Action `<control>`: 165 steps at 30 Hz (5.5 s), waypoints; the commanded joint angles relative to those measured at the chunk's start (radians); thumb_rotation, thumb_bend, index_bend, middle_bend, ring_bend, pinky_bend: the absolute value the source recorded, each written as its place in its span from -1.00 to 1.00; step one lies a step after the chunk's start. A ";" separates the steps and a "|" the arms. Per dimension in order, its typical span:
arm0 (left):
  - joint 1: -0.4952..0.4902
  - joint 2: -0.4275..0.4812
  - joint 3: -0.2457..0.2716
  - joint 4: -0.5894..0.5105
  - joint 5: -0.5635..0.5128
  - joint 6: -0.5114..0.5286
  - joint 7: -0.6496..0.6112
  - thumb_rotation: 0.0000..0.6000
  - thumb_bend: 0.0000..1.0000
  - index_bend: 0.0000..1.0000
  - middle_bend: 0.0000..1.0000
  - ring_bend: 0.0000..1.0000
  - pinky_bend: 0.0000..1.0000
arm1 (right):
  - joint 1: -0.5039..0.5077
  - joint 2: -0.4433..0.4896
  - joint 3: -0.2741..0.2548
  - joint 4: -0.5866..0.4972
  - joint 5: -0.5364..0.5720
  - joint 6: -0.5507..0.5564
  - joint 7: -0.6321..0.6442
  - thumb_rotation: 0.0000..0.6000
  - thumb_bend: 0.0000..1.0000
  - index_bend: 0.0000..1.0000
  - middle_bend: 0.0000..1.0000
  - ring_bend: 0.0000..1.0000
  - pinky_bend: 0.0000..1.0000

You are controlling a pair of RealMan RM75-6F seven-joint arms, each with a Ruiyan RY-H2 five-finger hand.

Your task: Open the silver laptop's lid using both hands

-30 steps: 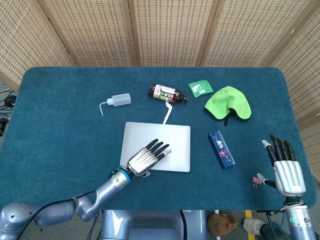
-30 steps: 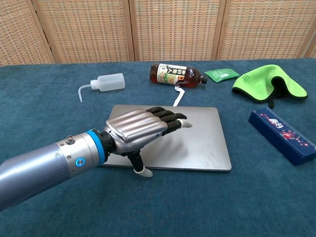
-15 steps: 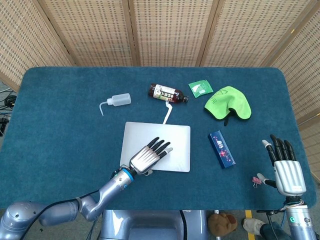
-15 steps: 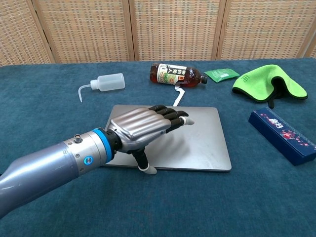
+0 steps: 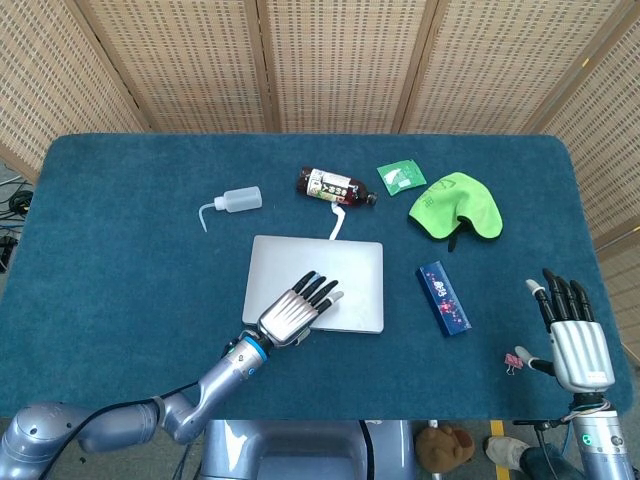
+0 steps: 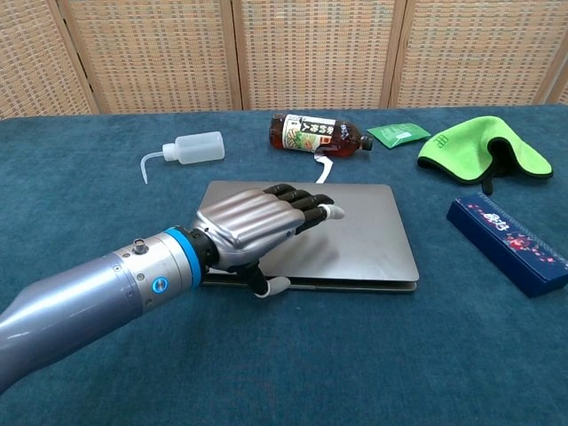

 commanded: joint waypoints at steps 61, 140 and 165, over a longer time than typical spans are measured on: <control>-0.089 0.004 -0.185 -0.101 -0.287 0.169 0.306 1.00 -0.15 -1.00 -1.00 -1.00 -1.00 | 0.396 -0.303 0.019 0.120 0.069 -0.574 -0.129 1.00 0.76 -0.35 -0.64 -0.74 -0.43; -0.224 0.120 -0.276 -0.010 -0.450 0.151 0.247 1.00 -0.18 -1.00 -1.00 -1.00 -1.00 | 0.560 -0.289 -0.076 0.000 0.371 -0.612 -0.482 1.00 1.00 -0.54 -0.43 -0.77 -0.43; -0.299 0.224 -0.300 0.118 -0.514 0.040 0.185 1.00 -0.20 -1.00 -1.00 -1.00 -1.00 | 0.630 -0.263 -0.054 -0.034 0.441 -0.683 -0.505 1.00 1.00 -0.54 -0.43 -0.77 -0.43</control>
